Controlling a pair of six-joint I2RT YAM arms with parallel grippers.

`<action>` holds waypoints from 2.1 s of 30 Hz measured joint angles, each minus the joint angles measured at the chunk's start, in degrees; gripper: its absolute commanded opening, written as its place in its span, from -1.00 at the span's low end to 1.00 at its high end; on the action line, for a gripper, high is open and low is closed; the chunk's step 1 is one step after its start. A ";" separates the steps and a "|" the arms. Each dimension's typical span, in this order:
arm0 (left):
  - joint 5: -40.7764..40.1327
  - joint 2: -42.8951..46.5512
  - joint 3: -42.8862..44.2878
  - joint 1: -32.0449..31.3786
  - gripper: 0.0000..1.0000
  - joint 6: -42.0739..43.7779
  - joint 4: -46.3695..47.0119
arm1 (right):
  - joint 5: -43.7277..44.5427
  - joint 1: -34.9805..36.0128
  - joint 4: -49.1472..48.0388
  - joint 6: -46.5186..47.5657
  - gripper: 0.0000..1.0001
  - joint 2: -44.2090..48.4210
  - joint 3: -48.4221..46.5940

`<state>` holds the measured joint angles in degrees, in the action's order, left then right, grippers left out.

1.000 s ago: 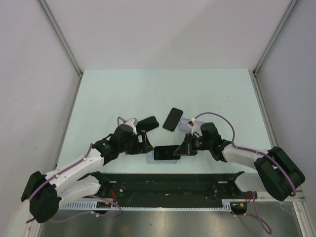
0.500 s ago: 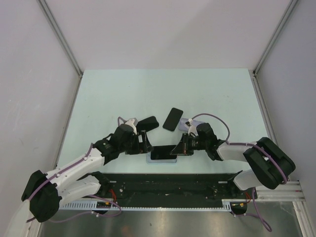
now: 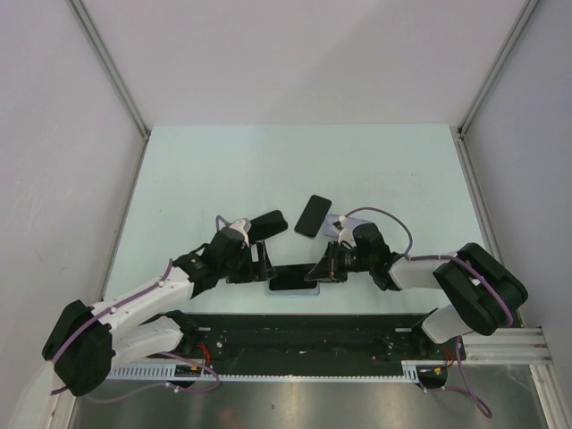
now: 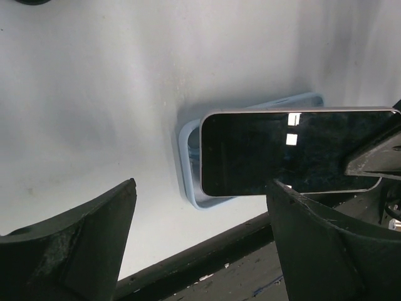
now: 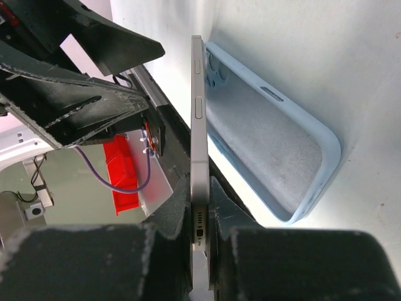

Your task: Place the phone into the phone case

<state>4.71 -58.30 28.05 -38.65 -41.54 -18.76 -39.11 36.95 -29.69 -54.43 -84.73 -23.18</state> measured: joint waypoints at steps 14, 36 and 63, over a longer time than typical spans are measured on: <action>0.24 -2.71 -1.84 -0.02 0.78 -0.09 2.73 | -0.72 0.87 1.90 0.09 -1.00 -0.13 -0.17; 1.62 -12.28 -0.92 -4.07 0.74 -1.11 14.16 | -6.32 -0.70 -5.38 -1.31 -1.00 -10.86 -2.05; -8.04 -9.79 3.78 -12.90 -0.56 0.07 2.99 | -6.84 -0.07 -6.54 -1.14 -0.90 -13.75 -3.58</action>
<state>-3.33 -68.10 31.83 -51.55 -41.47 -15.77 -45.95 36.88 -36.23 -55.57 -98.48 -26.76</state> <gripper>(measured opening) 0.248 0.077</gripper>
